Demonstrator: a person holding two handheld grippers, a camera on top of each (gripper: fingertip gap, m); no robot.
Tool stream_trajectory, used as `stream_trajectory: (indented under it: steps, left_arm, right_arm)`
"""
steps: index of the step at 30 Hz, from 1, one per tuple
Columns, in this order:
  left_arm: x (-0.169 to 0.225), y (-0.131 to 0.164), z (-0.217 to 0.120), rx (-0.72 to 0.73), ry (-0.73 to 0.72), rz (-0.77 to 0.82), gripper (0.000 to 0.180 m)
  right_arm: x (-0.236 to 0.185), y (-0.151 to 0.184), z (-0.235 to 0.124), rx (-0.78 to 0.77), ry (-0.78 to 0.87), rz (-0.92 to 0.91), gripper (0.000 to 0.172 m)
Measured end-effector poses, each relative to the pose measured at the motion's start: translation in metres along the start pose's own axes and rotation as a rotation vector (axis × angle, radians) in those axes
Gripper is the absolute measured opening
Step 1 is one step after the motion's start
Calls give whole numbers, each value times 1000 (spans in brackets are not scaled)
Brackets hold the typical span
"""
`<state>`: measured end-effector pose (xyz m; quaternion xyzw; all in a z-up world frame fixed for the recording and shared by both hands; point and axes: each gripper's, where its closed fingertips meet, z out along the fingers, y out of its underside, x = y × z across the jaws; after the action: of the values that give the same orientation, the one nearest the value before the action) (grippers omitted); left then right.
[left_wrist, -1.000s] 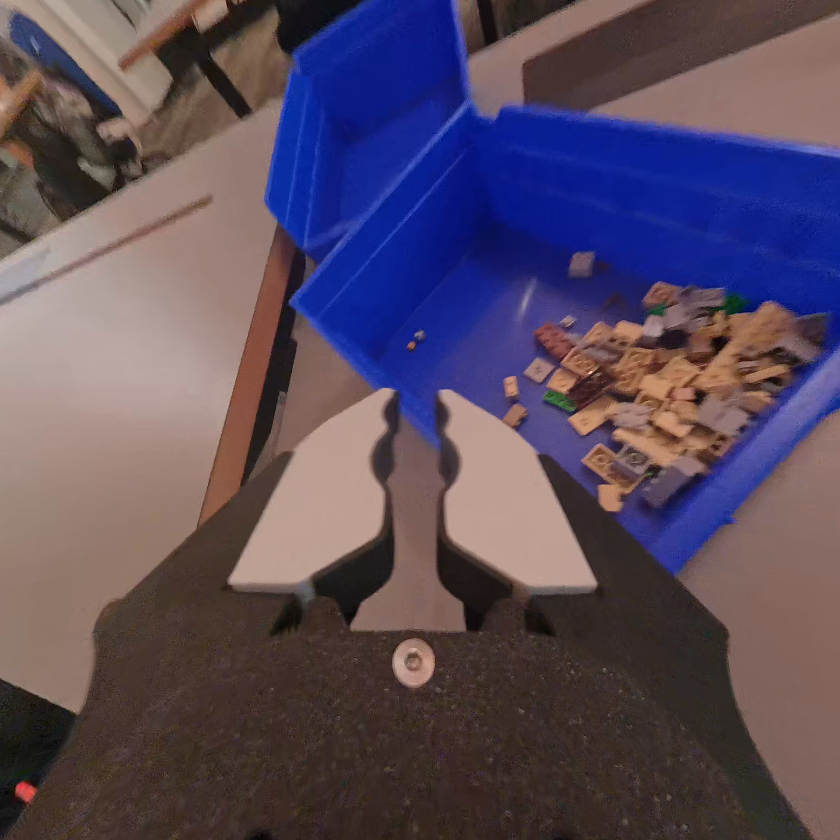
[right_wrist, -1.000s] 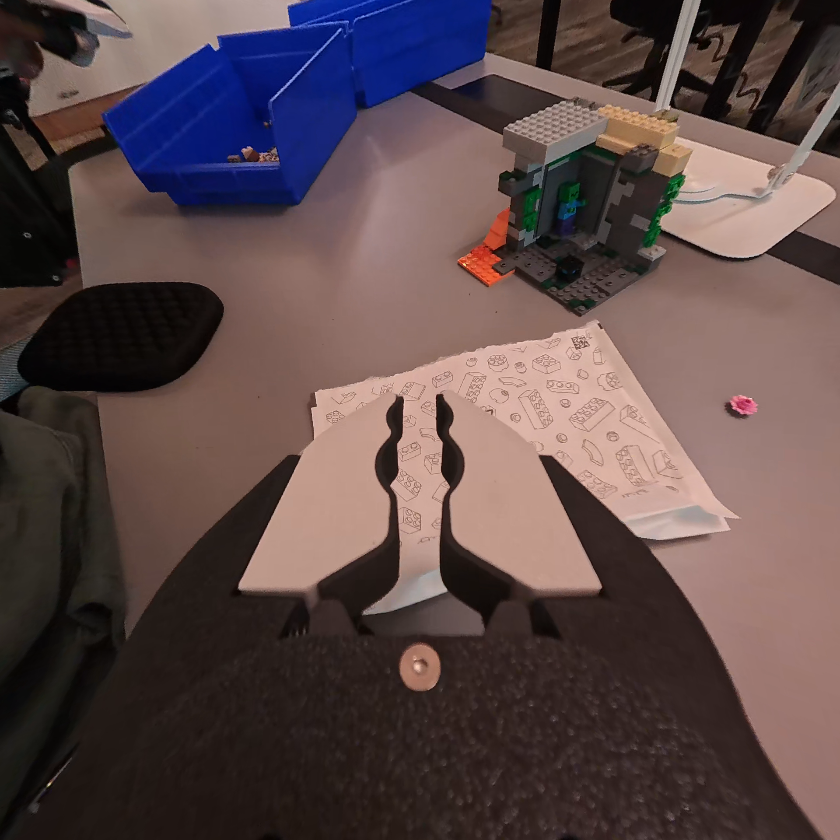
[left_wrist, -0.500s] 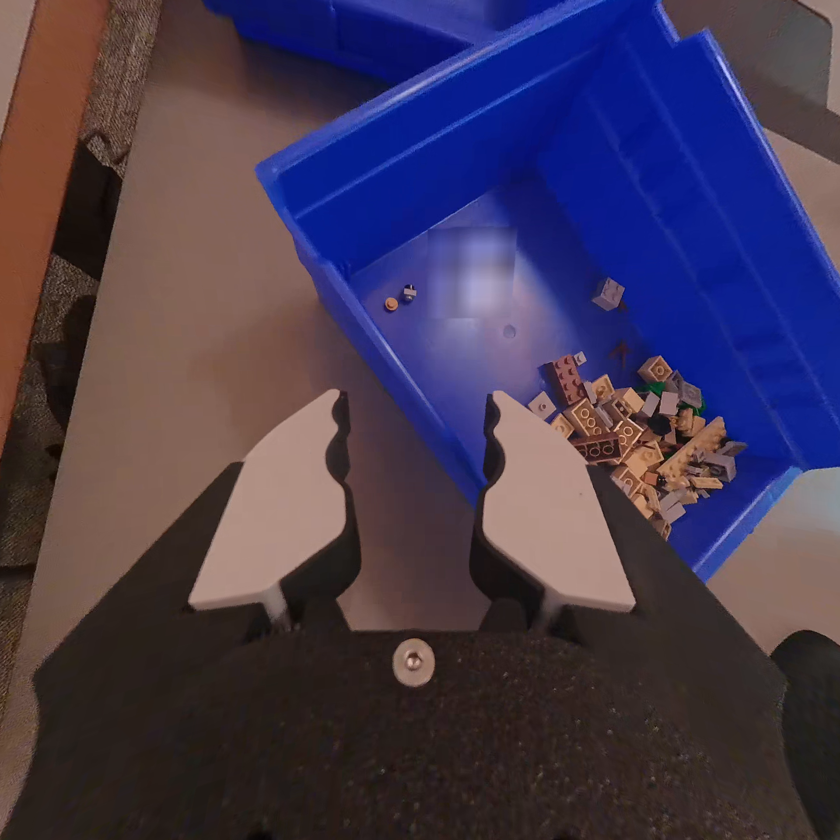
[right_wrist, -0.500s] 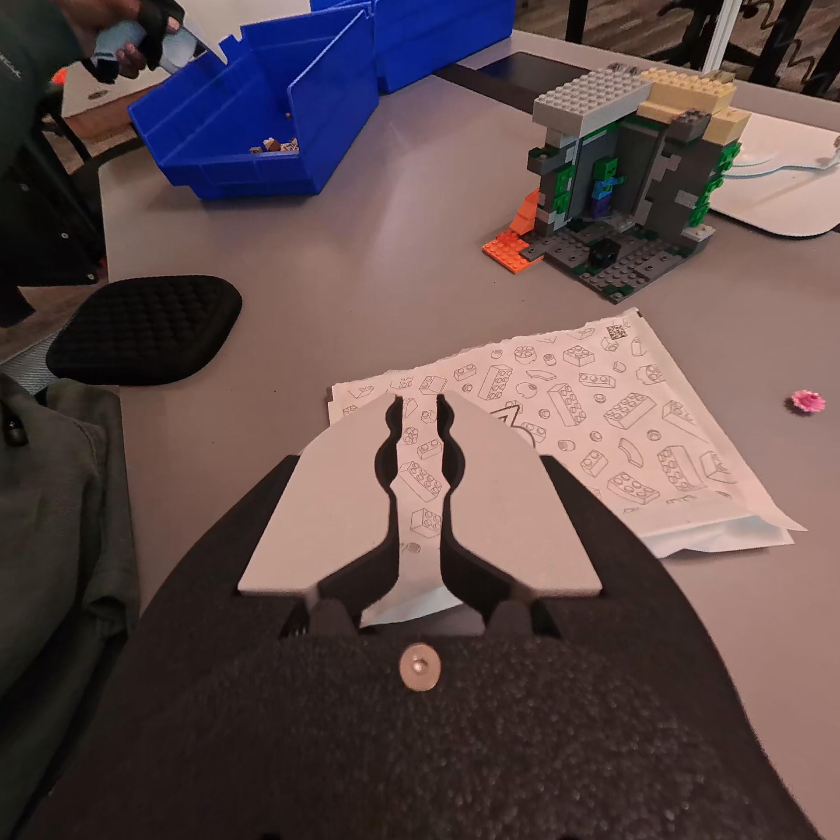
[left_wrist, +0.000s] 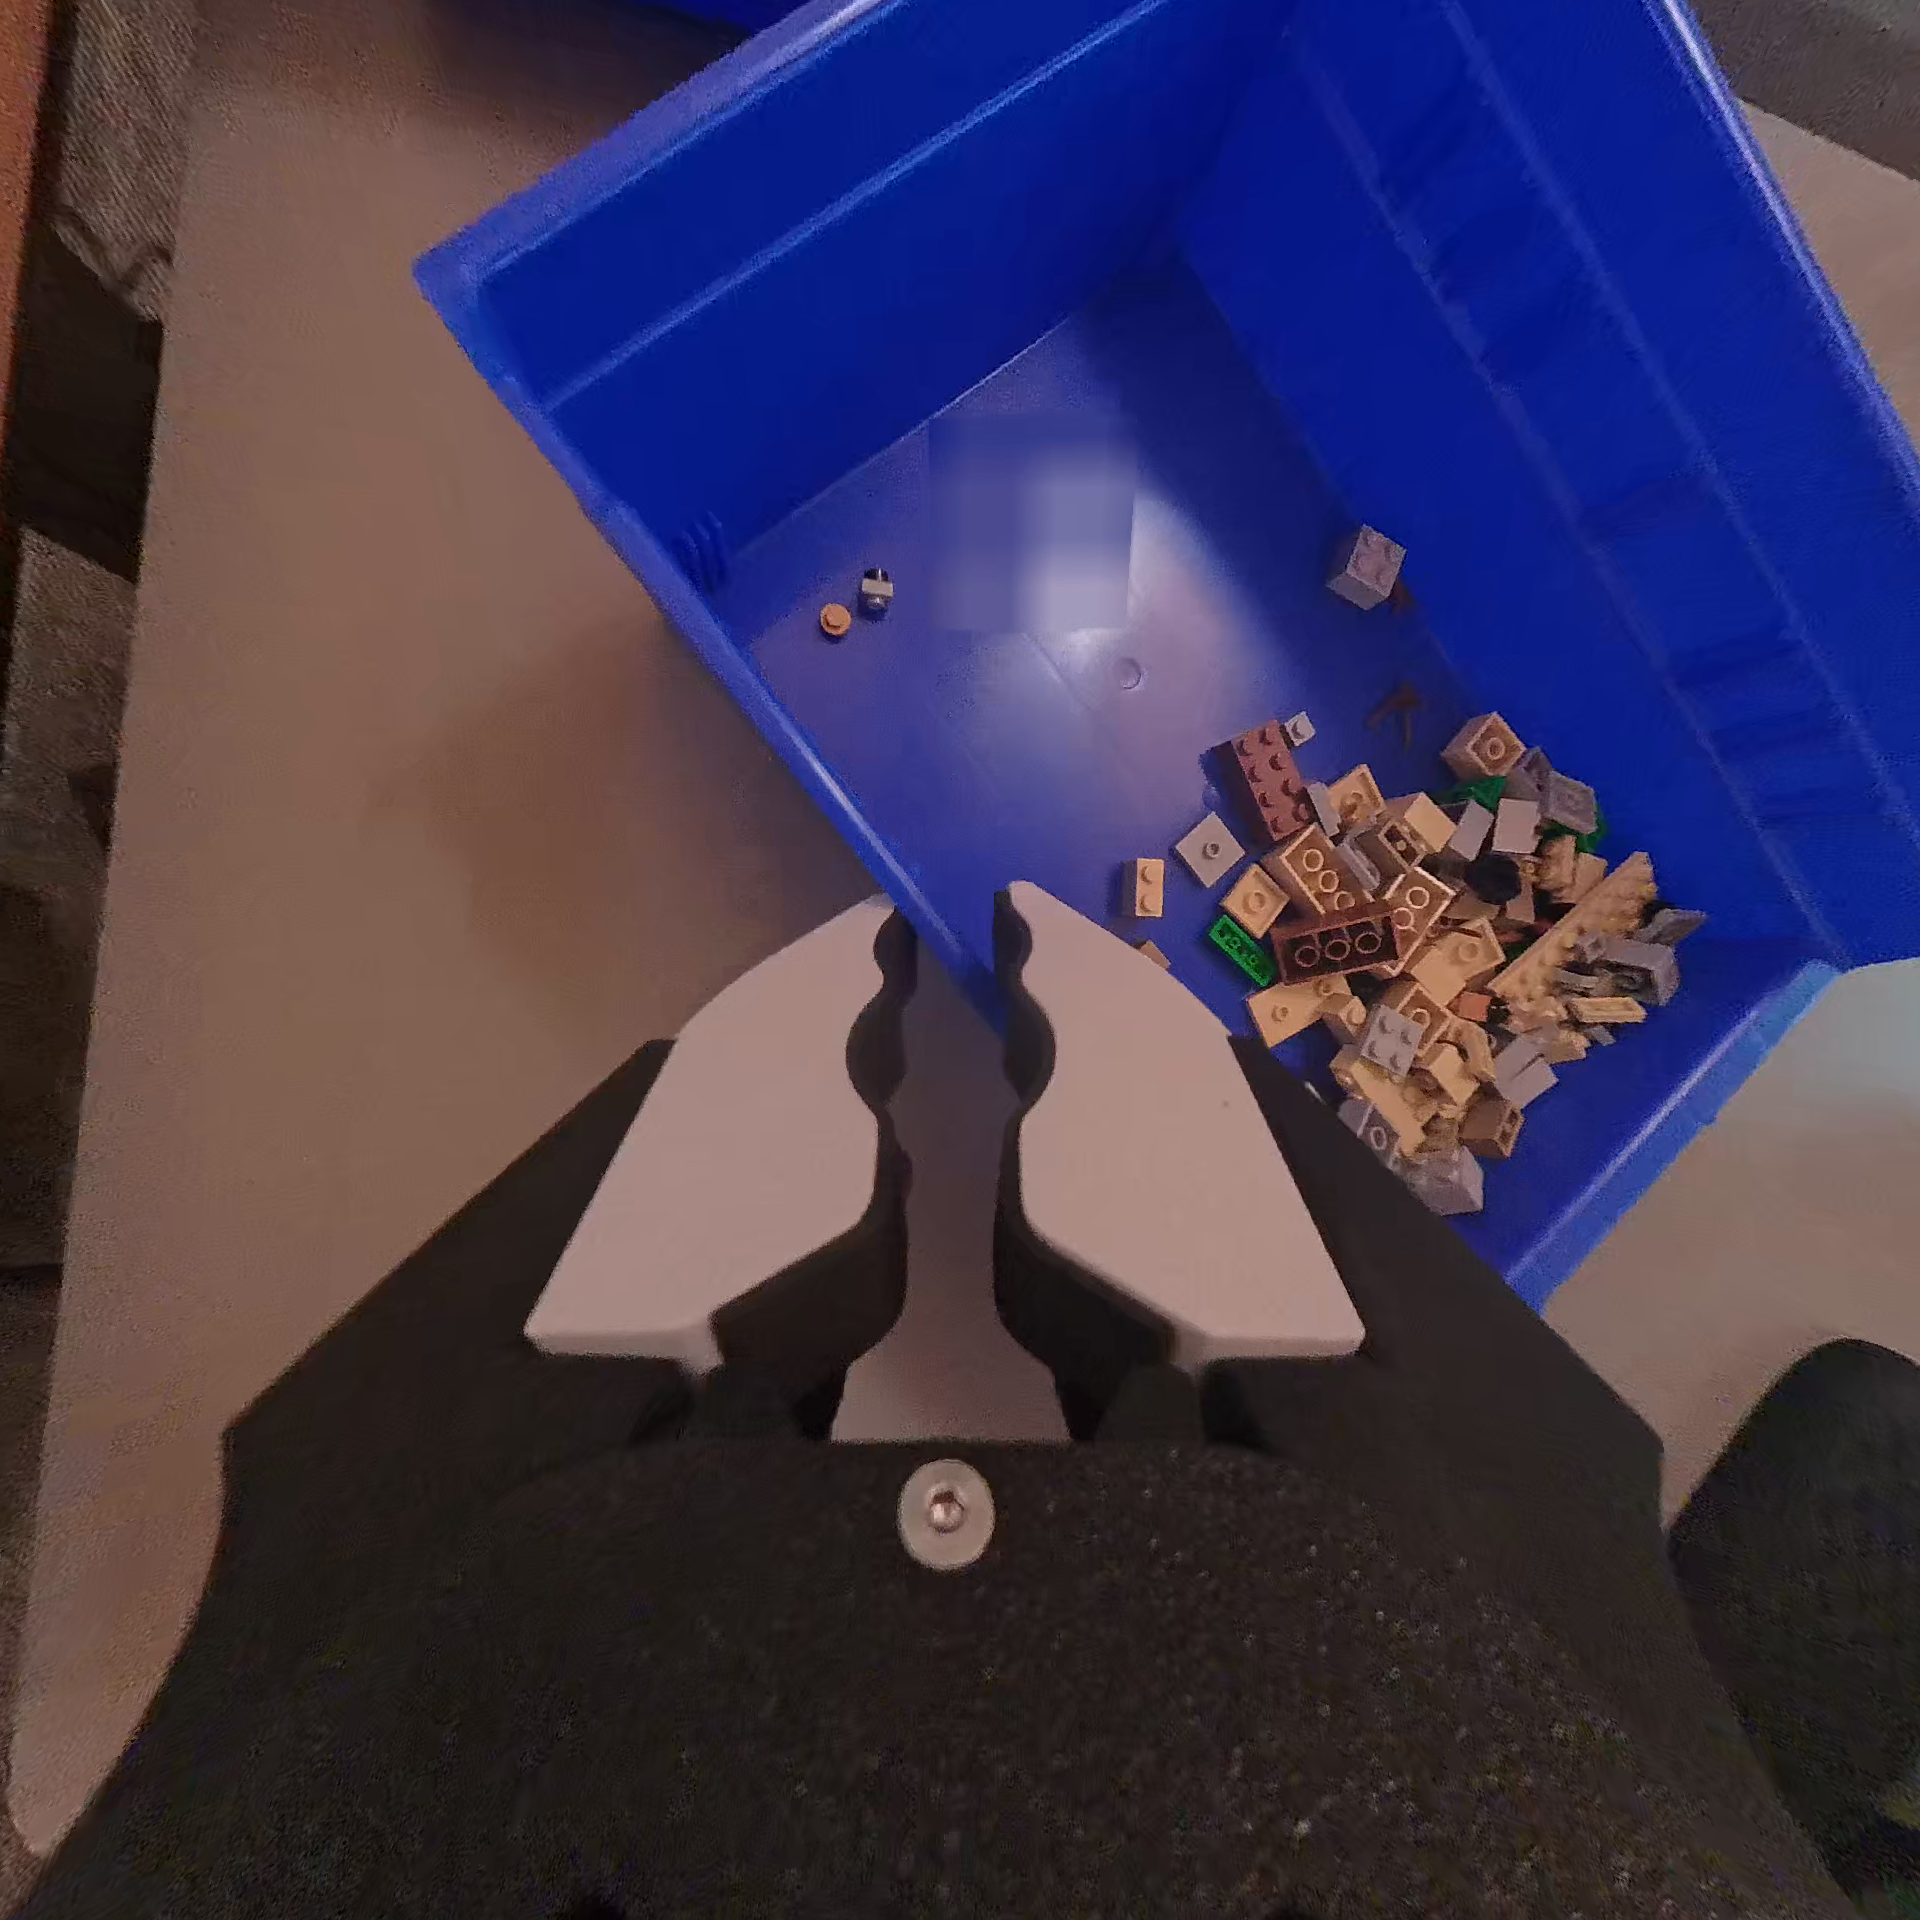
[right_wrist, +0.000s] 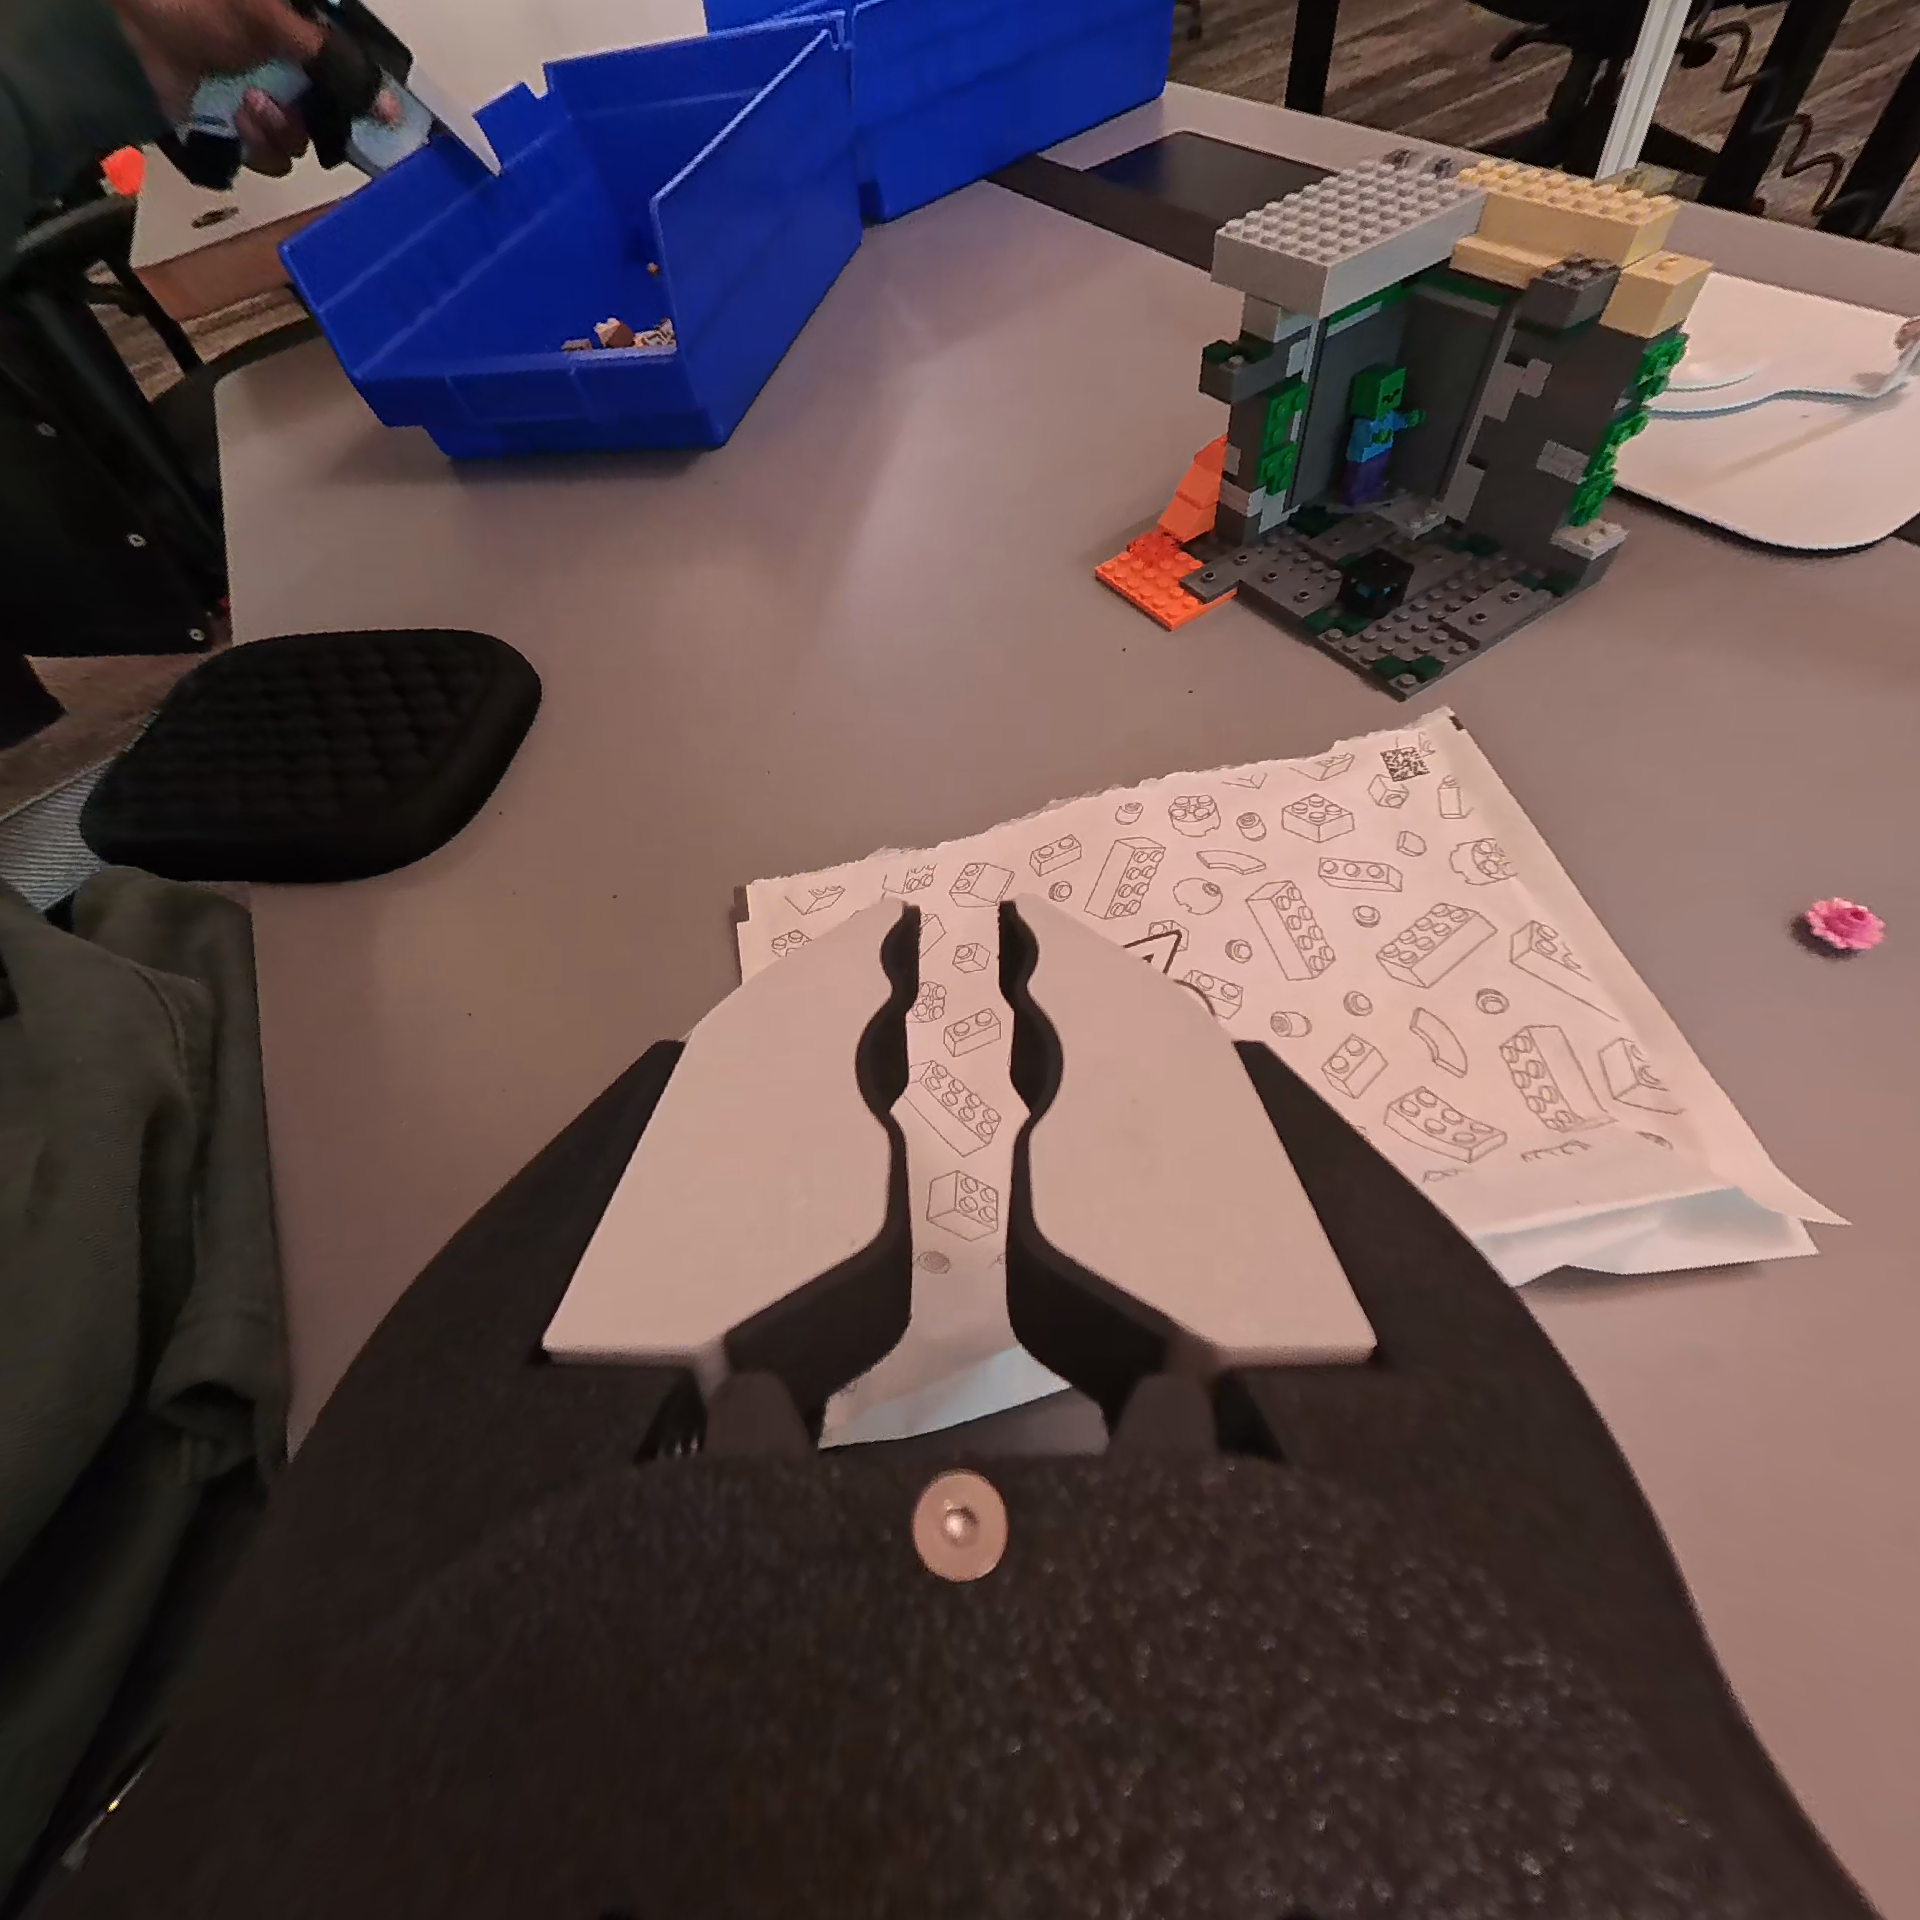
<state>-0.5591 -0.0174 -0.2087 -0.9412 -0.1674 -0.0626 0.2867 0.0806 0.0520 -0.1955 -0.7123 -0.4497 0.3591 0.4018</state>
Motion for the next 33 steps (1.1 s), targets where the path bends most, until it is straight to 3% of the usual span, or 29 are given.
stream_trajectory:
  steps: [10,15,22,33]
  left_arm:
    - [44,-14,-50,353,-92,158,13]
    - [71,-17,-67,432,-202,280,12]
    - [93,-31,-65,566,-58,153,5]
    - [103,-27,-8,371,-57,192,6]
  right_arm:
    - [9,3,-14,-6,41,6,14]
    - [9,1,-11,-16,40,4,14]
    - [1,-2,-6,-27,39,-22,14]
    - [-4,0,-8,-66,50,-54,14]
